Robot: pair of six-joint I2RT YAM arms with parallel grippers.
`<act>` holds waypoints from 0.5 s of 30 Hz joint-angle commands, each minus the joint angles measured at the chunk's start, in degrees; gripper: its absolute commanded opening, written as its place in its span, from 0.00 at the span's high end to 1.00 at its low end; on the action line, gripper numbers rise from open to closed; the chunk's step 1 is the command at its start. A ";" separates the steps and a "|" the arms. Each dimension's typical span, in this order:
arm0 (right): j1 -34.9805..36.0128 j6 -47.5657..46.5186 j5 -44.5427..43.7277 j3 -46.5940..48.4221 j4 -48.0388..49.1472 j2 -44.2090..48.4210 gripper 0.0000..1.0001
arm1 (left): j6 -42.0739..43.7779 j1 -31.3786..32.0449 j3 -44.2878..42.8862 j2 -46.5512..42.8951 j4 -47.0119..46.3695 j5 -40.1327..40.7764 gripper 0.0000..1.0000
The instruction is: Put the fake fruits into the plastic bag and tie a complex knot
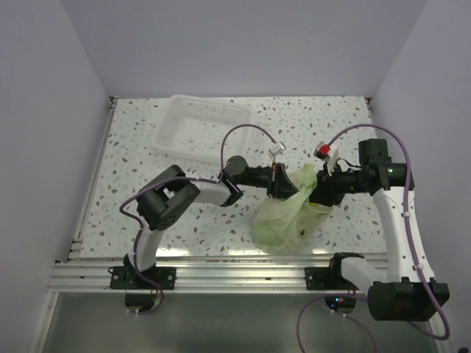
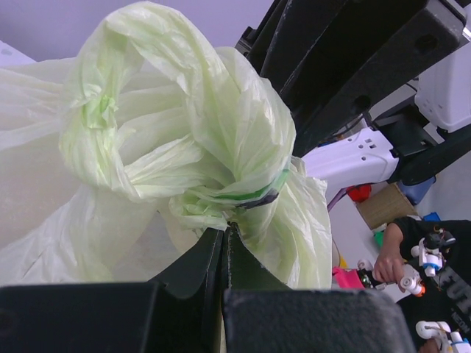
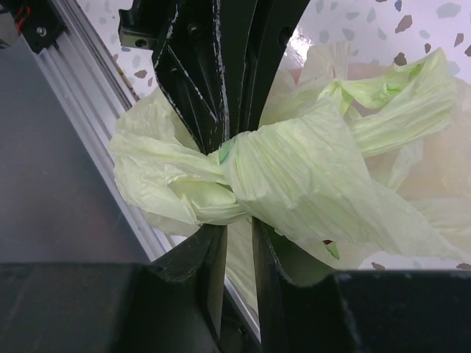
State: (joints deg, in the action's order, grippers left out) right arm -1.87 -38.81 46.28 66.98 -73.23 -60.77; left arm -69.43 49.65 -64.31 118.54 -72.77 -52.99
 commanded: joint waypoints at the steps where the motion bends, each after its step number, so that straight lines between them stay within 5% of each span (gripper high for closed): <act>1: 0.81 1.72 4.43 0.96 3.27 -0.48 0.75 | -0.10 0.45 -2.39 0.64 -4.84 -0.19 1.00; 9: 3.80 5.22 3.91 0.43 7.48 -1.19 0.69 | -0.97 2.03 -4.94 2.92 -5.27 -0.80 1.00; 15: 4.42 6.82 0.66 -0.09 9.78 -1.19 0.50 | -5.45 2.21 -4.59 4.33 -11.95 -0.36 1.00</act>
State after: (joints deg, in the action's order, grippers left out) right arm 2.26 -33.39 47.48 66.98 -66.70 -61.89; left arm -71.68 51.20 -67.31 122.06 -72.79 -53.15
